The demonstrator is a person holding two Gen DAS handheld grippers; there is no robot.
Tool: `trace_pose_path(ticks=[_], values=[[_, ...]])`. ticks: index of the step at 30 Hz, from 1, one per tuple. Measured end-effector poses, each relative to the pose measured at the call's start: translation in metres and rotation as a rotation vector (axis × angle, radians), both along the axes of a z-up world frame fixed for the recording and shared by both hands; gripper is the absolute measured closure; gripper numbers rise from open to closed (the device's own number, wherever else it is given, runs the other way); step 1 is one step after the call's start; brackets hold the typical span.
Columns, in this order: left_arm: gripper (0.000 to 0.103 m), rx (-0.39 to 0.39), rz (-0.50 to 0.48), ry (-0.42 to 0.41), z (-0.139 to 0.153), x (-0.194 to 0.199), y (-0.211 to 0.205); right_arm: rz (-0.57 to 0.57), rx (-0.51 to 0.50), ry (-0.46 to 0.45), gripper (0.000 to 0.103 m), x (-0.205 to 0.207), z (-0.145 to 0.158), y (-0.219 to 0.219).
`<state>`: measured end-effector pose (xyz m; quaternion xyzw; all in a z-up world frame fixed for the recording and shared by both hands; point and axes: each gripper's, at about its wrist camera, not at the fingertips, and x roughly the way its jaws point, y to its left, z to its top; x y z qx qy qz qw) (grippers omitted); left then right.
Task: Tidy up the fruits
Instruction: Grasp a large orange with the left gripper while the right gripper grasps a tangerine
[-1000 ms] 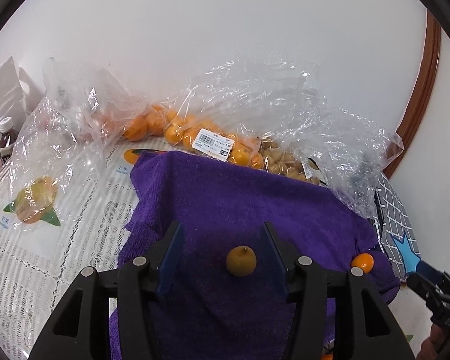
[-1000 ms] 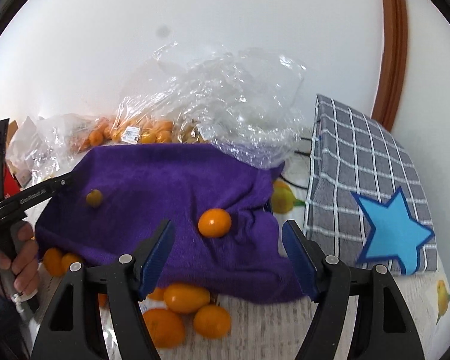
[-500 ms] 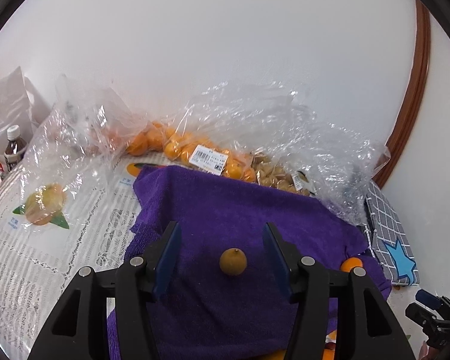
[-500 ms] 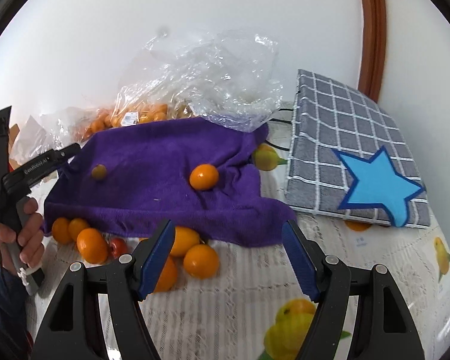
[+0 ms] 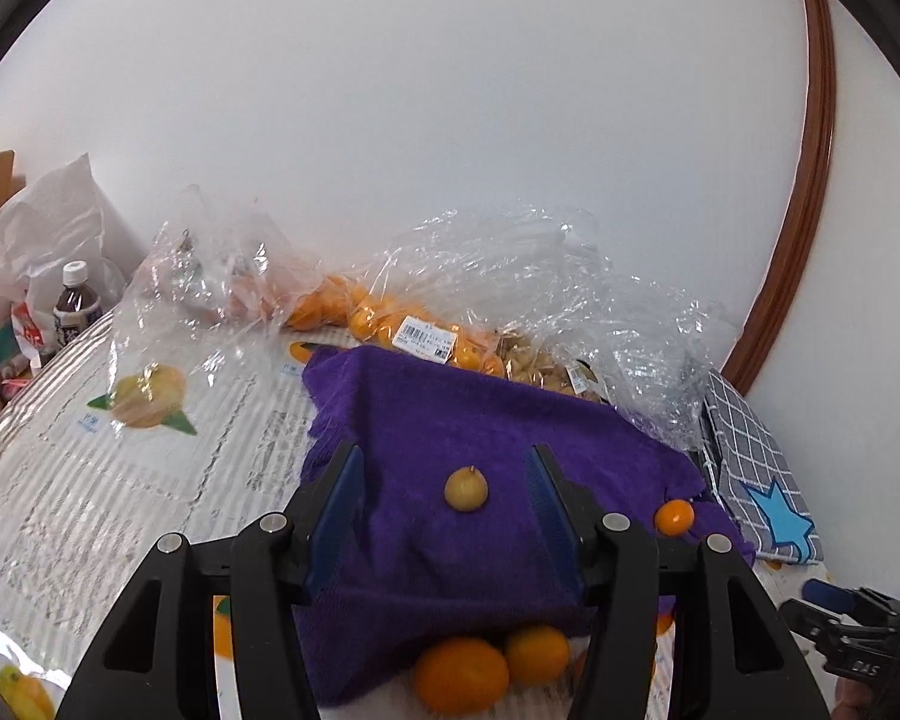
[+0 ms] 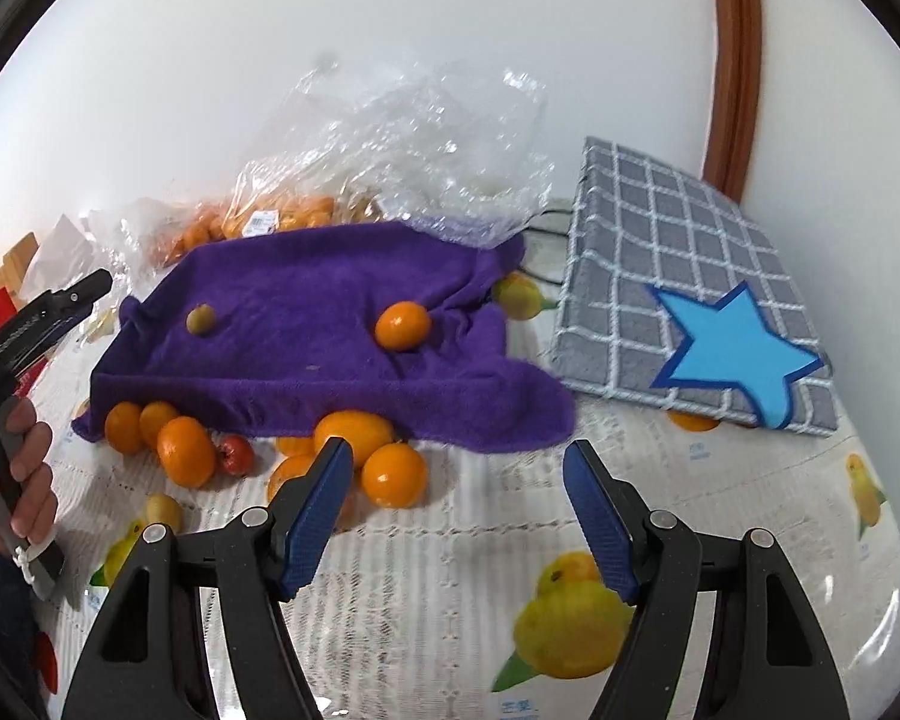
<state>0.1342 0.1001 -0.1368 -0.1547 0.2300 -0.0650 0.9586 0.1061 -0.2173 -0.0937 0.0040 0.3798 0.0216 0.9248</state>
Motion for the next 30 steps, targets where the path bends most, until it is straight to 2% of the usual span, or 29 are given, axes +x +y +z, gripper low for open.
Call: trace_pose_path(ticks=[4, 9, 11, 19, 20, 24, 30], values=[[0.049, 0.017, -0.005, 0.037, -0.007, -0.01, 0.004, 0.057, 0.013, 0.014, 0.039, 0.003, -0.011, 0.013], [0.049, 0.026, -0.004, 0.066, -0.012, -0.024, 0.01, 0.079, -0.015, 0.058, 0.059, 0.013, -0.031, 0.021], [0.049, 0.019, -0.006, 0.075, -0.015, -0.027, 0.012, 0.077, -0.003, 0.077, 0.062, 0.018, -0.038, 0.018], [0.049, 0.017, -0.032, 0.135, -0.024, -0.022, 0.01, 0.104, 0.057, 0.114, 0.062, 0.033, -0.047, 0.013], [0.049, 0.01, -0.041, 0.14, -0.025, -0.022, 0.01, 0.11, 0.072, 0.114, 0.066, 0.034, -0.047, 0.011], [0.049, -0.009, -0.13, 0.168, -0.029, -0.022, 0.002, 0.113, 0.091, 0.107, 0.07, 0.032, -0.048, 0.005], [0.049, 0.037, -0.206, 0.207, -0.034, -0.023, -0.017, 0.106, 0.065, 0.105, 0.069, 0.022, -0.046, -0.006]])
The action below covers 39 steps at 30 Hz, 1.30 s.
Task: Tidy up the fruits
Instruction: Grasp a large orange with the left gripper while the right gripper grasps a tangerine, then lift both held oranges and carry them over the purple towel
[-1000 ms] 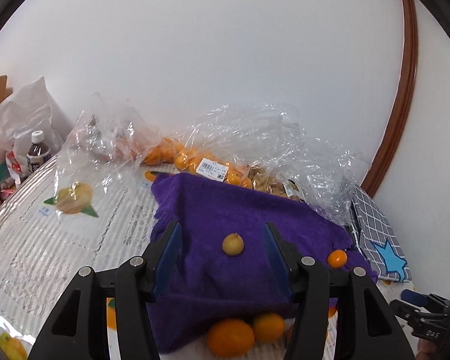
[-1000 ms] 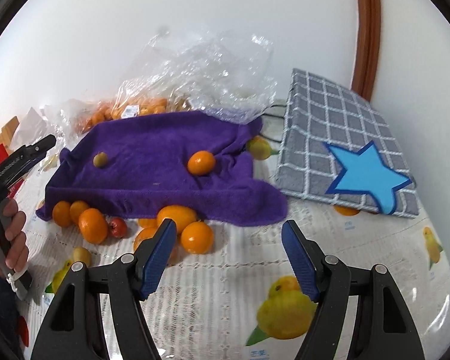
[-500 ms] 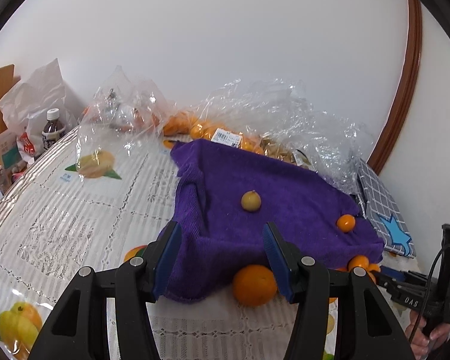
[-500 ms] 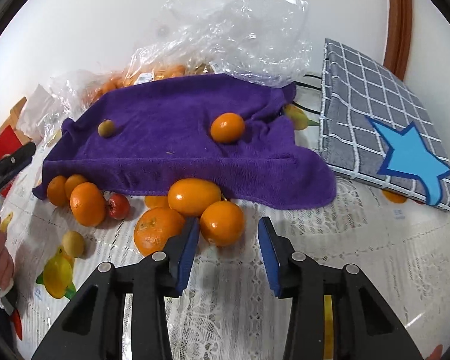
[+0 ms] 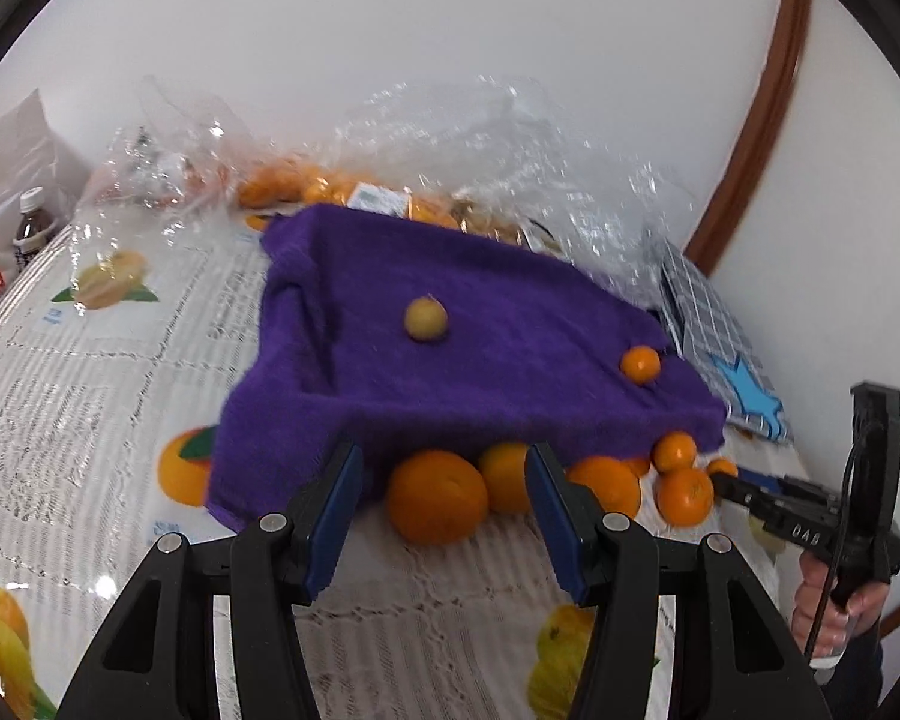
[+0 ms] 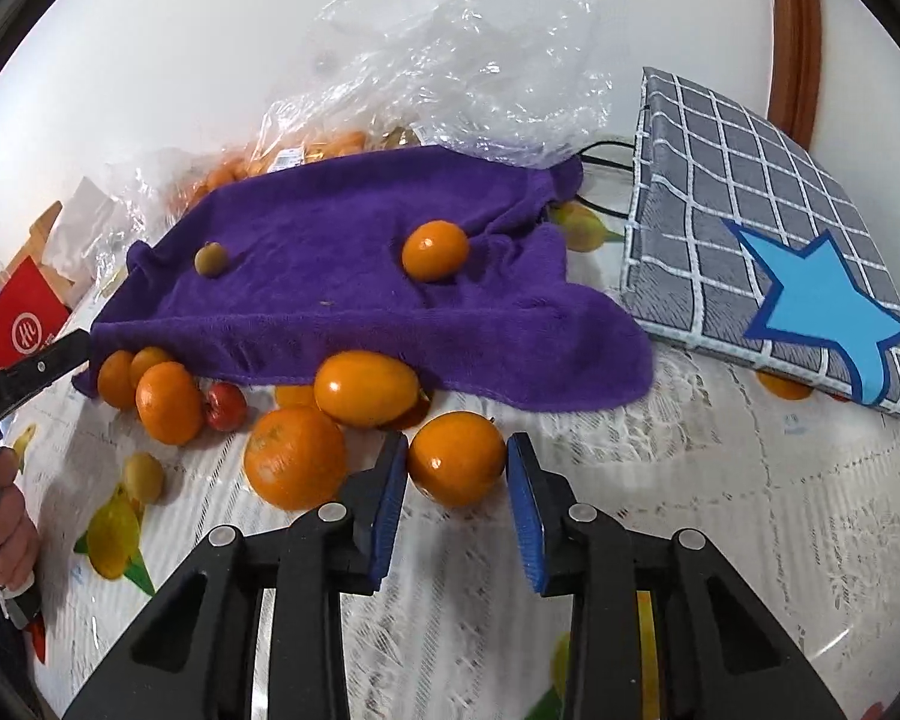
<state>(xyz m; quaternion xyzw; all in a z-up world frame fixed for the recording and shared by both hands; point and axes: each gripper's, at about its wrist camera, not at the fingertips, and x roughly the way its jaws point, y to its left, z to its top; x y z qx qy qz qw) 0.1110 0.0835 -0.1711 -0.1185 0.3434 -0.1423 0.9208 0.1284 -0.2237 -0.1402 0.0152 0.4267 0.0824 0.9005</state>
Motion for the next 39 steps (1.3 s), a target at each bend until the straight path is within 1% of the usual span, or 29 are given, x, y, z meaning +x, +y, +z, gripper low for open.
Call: trace_pose_path(ticks=[3, 6, 8, 11, 14, 15, 17, 20, 23, 27, 30, 34, 39], values=[[0.049, 0.003, -0.003, 0.026, -0.003, 0.002, -0.001, 0.006, 0.024, 0.005, 0.069, -0.002, -0.003, -0.002], [0.049, 0.007, 0.004, 0.052, -0.006, 0.005, -0.002, 0.006, -0.003, 0.003, 0.069, -0.003, -0.007, 0.002], [0.049, 0.027, 0.011, 0.069, -0.009, 0.008, -0.005, 0.011, -0.021, -0.006, 0.069, -0.004, -0.007, 0.005], [0.049, 0.034, 0.003, 0.095, -0.013, 0.012, -0.007, 0.012, -0.02, -0.002, 0.069, -0.004, -0.008, 0.005], [0.058, 0.039, -0.004, 0.103, -0.014, 0.013, -0.009, 0.008, 0.007, -0.006, 0.07, -0.002, -0.008, 0.002], [0.063, 0.039, -0.005, 0.11, -0.015, 0.014, -0.009, 0.004, 0.012, -0.01, 0.07, -0.003, -0.008, 0.001], [0.065, 0.028, -0.01, 0.111, -0.016, 0.014, -0.008, -0.005, 0.026, -0.025, 0.07, -0.005, -0.005, -0.002], [0.065, 0.042, -0.006, 0.101, -0.015, 0.012, -0.01, -0.008, 0.069, -0.048, 0.07, -0.009, -0.002, -0.008], [0.065, 0.039, -0.008, 0.072, -0.01, 0.008, -0.01, -0.024, 0.091, -0.063, 0.07, -0.012, 0.001, -0.013], [0.065, 0.008, 0.004, 0.023, -0.004, 0.002, -0.004, -0.03, 0.105, -0.077, 0.07, -0.014, 0.004, -0.015], [0.065, -0.013, 0.019, 0.004, -0.001, 0.001, 0.001, -0.045, 0.11, -0.085, 0.07, -0.015, 0.005, -0.018], [0.065, -0.061, 0.032, -0.022, 0.005, -0.002, 0.01, -0.061, 0.123, -0.101, 0.07, -0.019, 0.007, -0.023], [0.065, -0.098, 0.059, -0.055, 0.01, -0.006, 0.02, -0.069, 0.1, -0.105, 0.07, -0.024, 0.011, -0.021]])
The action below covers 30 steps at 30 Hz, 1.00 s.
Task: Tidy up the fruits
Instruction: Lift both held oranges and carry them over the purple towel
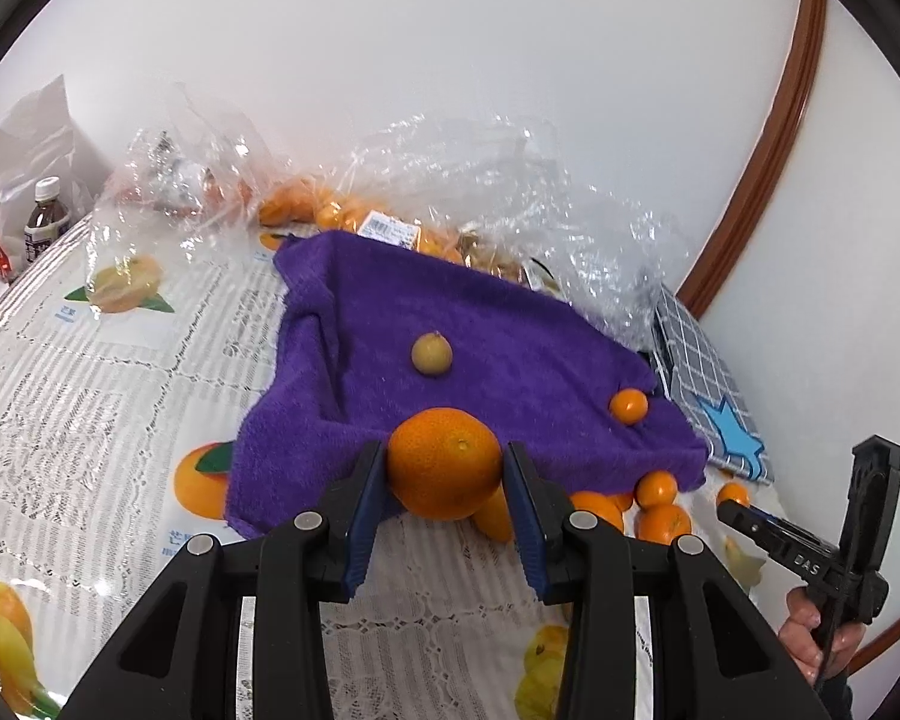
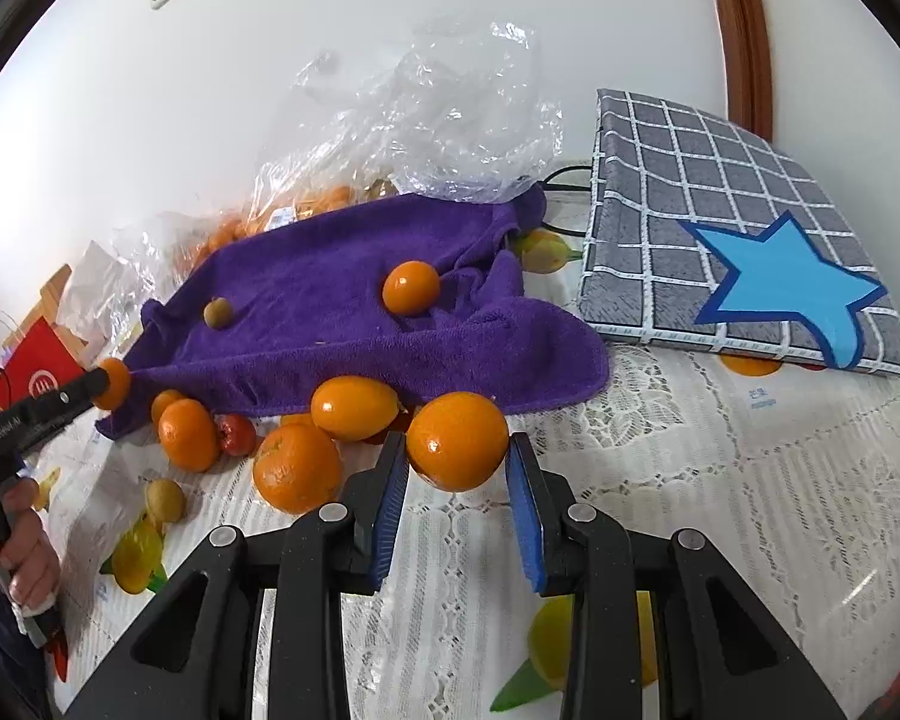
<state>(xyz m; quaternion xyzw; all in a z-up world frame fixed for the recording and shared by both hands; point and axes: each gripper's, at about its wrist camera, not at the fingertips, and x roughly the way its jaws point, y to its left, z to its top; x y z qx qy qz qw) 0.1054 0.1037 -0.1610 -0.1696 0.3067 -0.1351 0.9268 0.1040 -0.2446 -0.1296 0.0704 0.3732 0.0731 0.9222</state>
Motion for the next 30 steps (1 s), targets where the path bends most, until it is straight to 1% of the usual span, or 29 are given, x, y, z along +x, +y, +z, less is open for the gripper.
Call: trace_pose_path(ticks=[5, 10, 21, 27, 30], values=[[0.065, -0.003, 0.024, -0.006, 0.001, 0.0, 0.004, -0.003, -0.002, -0.04, 0.07, -0.008, 0.021, 0.002], [0.065, -0.012, 0.033, -0.026, 0.005, -0.003, 0.007, 0.018, -0.015, -0.084, 0.07, -0.013, 0.04, 0.009], [0.065, -0.024, 0.079, -0.02, 0.005, -0.003, 0.017, 0.024, -0.03, -0.113, 0.07, -0.003, 0.056, 0.012], [0.065, -0.005, 0.101, -0.027, 0.011, 0.001, 0.018, 0.025, -0.039, -0.125, 0.07, 0.012, 0.064, 0.013], [0.065, -0.018, 0.093, -0.034, 0.018, 0.006, 0.021, 0.032, -0.046, -0.128, 0.07, 0.021, 0.067, 0.016]])
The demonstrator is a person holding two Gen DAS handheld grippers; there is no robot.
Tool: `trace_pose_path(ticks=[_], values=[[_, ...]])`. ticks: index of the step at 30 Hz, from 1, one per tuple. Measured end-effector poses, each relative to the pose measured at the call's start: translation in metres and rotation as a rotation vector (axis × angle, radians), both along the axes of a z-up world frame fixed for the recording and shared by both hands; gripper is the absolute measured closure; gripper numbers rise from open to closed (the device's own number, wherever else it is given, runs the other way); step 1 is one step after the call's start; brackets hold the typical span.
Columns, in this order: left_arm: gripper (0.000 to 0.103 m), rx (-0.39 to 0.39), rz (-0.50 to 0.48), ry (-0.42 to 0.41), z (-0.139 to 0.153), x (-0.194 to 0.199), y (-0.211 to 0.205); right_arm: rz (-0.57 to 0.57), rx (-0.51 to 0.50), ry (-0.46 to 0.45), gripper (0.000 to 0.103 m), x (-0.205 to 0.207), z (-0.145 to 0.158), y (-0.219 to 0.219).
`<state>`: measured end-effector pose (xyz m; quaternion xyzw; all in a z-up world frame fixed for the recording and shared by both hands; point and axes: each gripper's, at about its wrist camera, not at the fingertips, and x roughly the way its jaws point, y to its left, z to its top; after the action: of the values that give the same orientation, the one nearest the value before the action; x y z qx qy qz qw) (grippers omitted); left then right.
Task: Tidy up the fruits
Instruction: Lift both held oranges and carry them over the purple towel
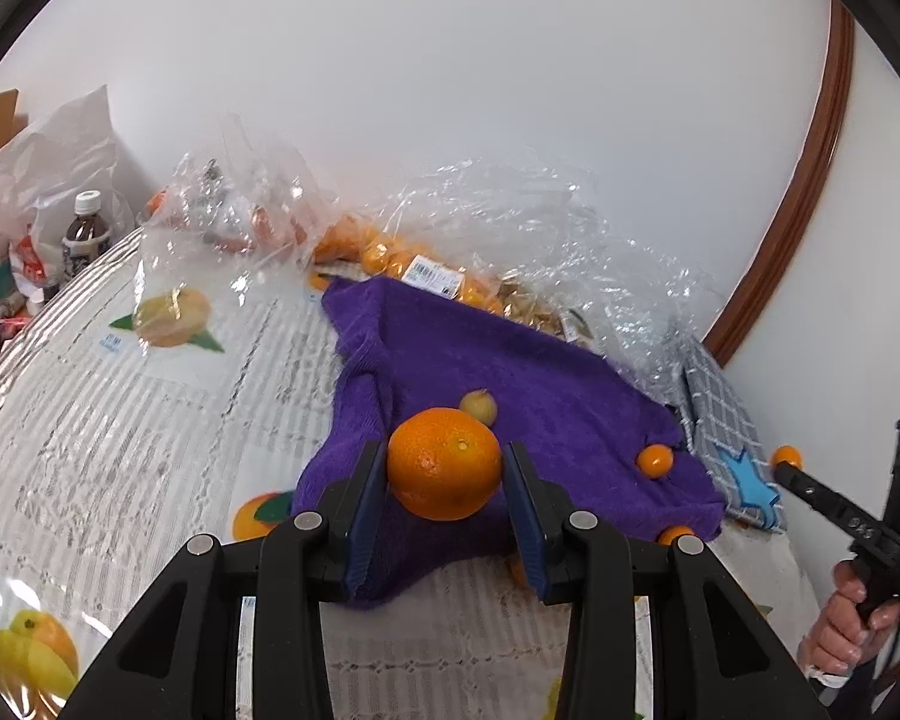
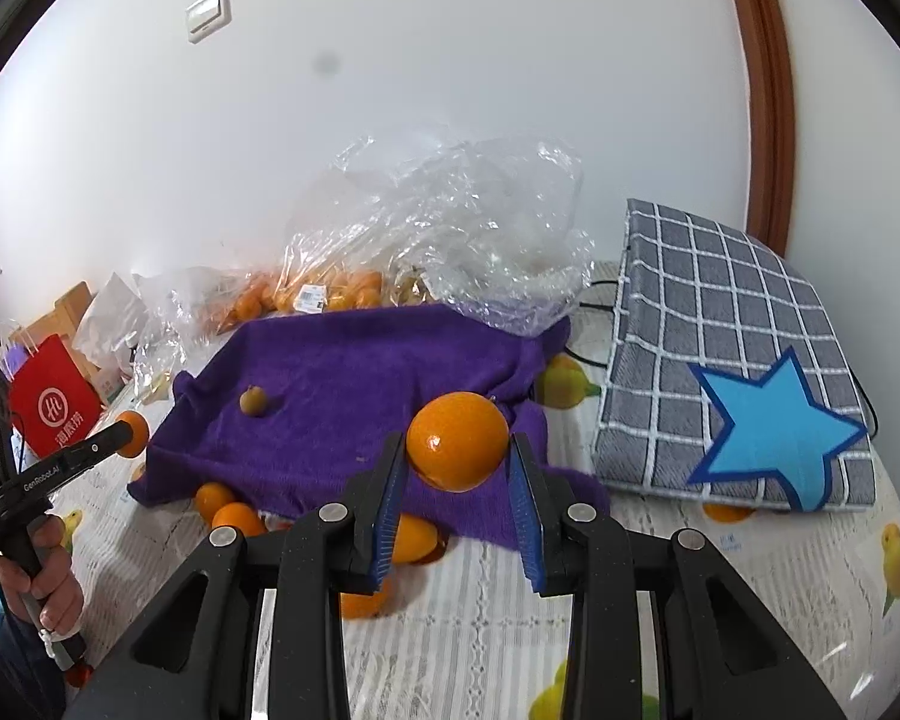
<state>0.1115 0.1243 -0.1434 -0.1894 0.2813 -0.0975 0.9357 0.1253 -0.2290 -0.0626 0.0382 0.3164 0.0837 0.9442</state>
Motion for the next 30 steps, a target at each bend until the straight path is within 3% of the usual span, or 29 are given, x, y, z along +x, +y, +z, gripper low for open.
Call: trace_pose_path(ticks=[6, 12, 19, 30], values=[[0.065, 0.03, -0.01, -0.033, 0.022, 0.015, -0.004, 0.049, -0.004, 0.014, 0.07, 0.027, -0.005, 0.016], [0.065, 0.062, -0.01, -0.001, 0.028, 0.039, -0.012, 0.103, 0.013, 0.095, 0.07, 0.059, -0.026, 0.034], [0.065, 0.117, -0.035, 0.079, 0.012, 0.063, -0.03, 0.184, -0.023, 0.167, 0.07, 0.078, -0.051, 0.061], [0.065, 0.142, -0.042, 0.146, -0.021, 0.078, -0.044, 0.17, 0.016, 0.225, 0.07, 0.092, -0.07, 0.056]])
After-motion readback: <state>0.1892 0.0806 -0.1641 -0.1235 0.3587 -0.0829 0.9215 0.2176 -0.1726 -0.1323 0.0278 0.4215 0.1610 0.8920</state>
